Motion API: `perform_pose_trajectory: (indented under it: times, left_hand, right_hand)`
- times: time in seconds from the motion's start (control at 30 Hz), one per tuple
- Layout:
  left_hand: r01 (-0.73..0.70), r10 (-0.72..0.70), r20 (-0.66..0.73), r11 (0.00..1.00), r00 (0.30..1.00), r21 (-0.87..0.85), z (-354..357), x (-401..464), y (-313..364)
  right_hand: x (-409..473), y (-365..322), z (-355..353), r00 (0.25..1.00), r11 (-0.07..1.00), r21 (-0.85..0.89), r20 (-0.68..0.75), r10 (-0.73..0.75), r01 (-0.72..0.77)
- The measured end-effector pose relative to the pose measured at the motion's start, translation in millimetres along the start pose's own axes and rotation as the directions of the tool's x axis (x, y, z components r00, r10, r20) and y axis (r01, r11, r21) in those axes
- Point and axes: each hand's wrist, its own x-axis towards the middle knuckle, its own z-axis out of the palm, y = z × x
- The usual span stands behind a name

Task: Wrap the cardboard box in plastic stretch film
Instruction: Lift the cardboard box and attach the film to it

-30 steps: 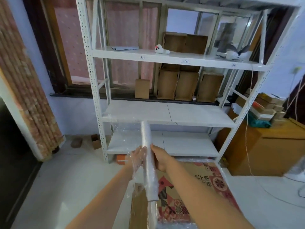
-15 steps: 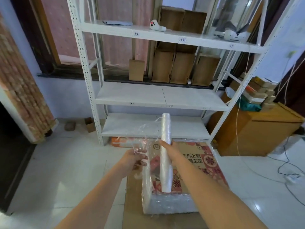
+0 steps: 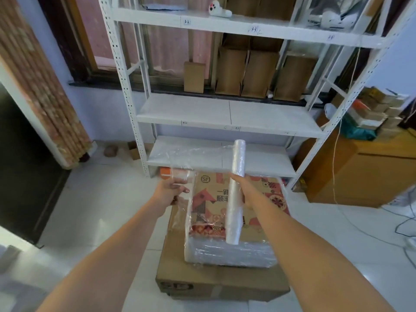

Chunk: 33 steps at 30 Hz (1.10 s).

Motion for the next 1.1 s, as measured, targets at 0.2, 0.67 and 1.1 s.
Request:
perform_pose_trajectory:
  times: [0.2, 0.67, 1.1]
  left_hand:
    - [0.117, -0.114, -0.055, 0.992, 0.992, 0.046, 2, -21, -35]
    - [-0.368, 0.198, 0.321, 0.661, 0.926, 0.655, 36, 18, -28]
    - [-0.397, -0.225, 0.518, 0.421, 0.825, 0.815, -30, 42, -75]
  right_hand:
    - [-9, 32, -18, 0.968, 0.997, -0.018, 0.236, 0.083, -0.081]
    - [-33, 91, -13, 0.808, 0.954, -0.268, 0.528, 0.261, -0.134]
    - [-38, 148, 8, 0.81, 0.91, 0.082, 0.492, 0.318, -0.406]
